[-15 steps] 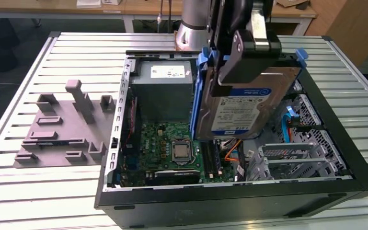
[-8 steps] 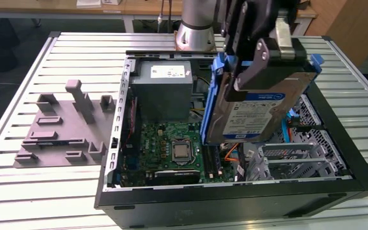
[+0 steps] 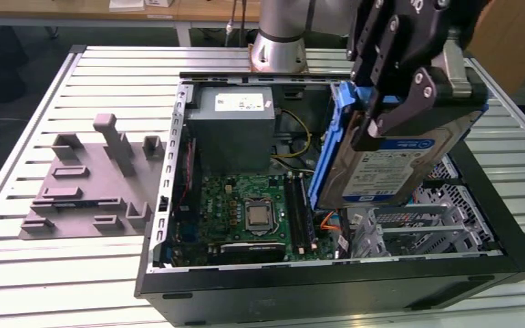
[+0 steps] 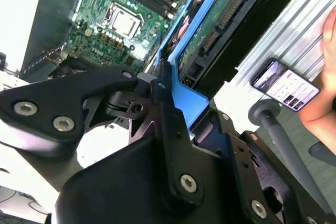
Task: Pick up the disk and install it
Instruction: 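Insert the disk into the insertion slot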
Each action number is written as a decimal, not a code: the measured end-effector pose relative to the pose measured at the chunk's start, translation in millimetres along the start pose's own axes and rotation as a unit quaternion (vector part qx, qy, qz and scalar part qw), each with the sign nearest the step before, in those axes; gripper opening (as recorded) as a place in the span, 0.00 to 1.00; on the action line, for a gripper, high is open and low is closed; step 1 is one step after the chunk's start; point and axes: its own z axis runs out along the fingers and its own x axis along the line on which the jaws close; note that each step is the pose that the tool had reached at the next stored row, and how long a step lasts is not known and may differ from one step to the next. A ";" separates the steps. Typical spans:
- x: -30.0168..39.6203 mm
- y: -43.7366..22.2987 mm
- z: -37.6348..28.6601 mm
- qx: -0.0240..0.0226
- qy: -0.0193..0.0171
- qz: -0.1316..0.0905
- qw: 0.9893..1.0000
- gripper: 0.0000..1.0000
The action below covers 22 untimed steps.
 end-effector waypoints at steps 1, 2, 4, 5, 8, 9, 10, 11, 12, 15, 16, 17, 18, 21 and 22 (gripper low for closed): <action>0.3 -2.3 0.4 0.000 0.000 0.000 1.000 0.37; 0.3 -3.6 0.5 0.000 0.000 0.000 1.000 0.37; 0.3 -4.2 0.6 0.000 0.000 0.000 1.000 0.37; 0.3 -4.2 0.6 0.000 0.000 0.000 1.000 0.37; 0.3 -4.4 0.6 0.000 0.000 0.000 1.000 0.37; 0.3 -4.4 0.7 0.000 0.000 0.000 1.000 0.37; 0.3 -4.4 0.6 0.000 0.000 0.000 1.000 0.37; 0.3 -4.5 0.7 0.000 0.000 0.000 1.000 0.37; 0.3 -4.5 0.7 0.000 0.000 0.000 1.000 0.37; 0.3 -4.6 0.7 0.000 0.000 0.000 1.000 0.37; 0.5 -4.6 0.8 0.000 0.000 0.000 1.000 0.37; 0.9 -4.7 0.8 0.000 0.000 0.000 1.000 0.37; 1.8 -5.0 0.8 0.000 0.000 0.000 1.000 0.37; 6.7 -7.8 1.7 0.000 0.000 0.000 1.000 0.37; 7.9 -9.8 2.2 0.000 0.000 0.000 1.000 0.37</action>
